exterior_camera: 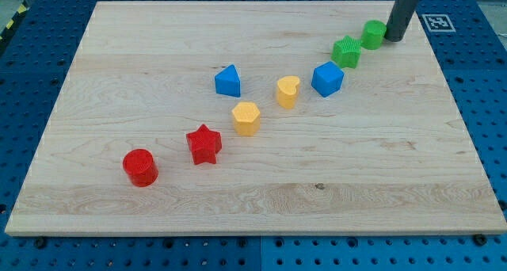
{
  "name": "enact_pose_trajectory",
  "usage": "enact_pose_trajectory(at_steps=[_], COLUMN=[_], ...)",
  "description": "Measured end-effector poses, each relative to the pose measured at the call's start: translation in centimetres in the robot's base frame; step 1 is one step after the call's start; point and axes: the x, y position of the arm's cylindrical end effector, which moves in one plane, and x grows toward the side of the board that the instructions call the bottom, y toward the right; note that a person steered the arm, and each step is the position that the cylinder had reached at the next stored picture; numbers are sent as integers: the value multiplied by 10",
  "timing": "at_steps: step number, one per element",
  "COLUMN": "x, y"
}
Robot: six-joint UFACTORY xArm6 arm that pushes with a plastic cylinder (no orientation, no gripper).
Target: Push the green circle towards the top of the blue triangle
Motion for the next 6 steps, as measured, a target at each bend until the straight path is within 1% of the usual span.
enact_pose_trajectory(at_steps=[3, 6], x=[0, 0], y=[-88, -208])
